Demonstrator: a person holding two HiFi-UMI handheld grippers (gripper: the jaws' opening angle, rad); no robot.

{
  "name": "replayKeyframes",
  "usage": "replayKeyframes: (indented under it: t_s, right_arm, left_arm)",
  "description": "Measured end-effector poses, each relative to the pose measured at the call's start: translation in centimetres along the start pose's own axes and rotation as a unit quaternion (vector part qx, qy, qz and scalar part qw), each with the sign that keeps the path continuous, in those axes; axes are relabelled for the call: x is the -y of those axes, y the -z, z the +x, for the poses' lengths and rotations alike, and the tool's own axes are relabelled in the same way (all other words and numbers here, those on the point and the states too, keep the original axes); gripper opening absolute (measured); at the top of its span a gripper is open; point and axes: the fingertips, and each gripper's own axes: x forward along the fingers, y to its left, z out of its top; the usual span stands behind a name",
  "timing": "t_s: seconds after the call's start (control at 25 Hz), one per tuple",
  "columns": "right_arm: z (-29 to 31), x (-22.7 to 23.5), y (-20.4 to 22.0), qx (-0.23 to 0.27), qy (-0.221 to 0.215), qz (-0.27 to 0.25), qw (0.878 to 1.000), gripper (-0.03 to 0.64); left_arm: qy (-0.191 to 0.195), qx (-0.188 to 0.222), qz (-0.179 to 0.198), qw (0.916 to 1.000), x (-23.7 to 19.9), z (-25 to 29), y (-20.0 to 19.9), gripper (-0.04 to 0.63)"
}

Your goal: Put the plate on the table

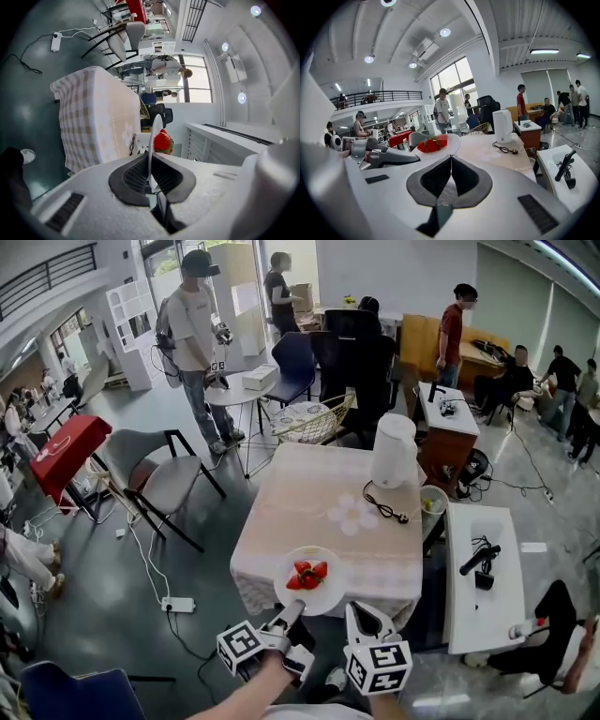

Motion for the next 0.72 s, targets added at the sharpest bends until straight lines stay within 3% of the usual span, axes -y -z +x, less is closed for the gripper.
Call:
replayKeyframes:
  t_s: [0.4, 0.72]
  right_arm:
    - [0.7, 5.6, -1.4, 0.012, -0.002, 0.013, 1.000, 0.005]
    - [2.5, 6.1, -1.2, 0.002, -0.007, 0.015, 1.000, 0.005]
  left_arm:
    - [-0.012, -0.003, 0.016, 0.9998, 0.3, 4.6, 2.5, 0.015]
    - [-0.019, -0.001, 0.013, 0.9997, -0.3, 5.8, 1.9, 0.015]
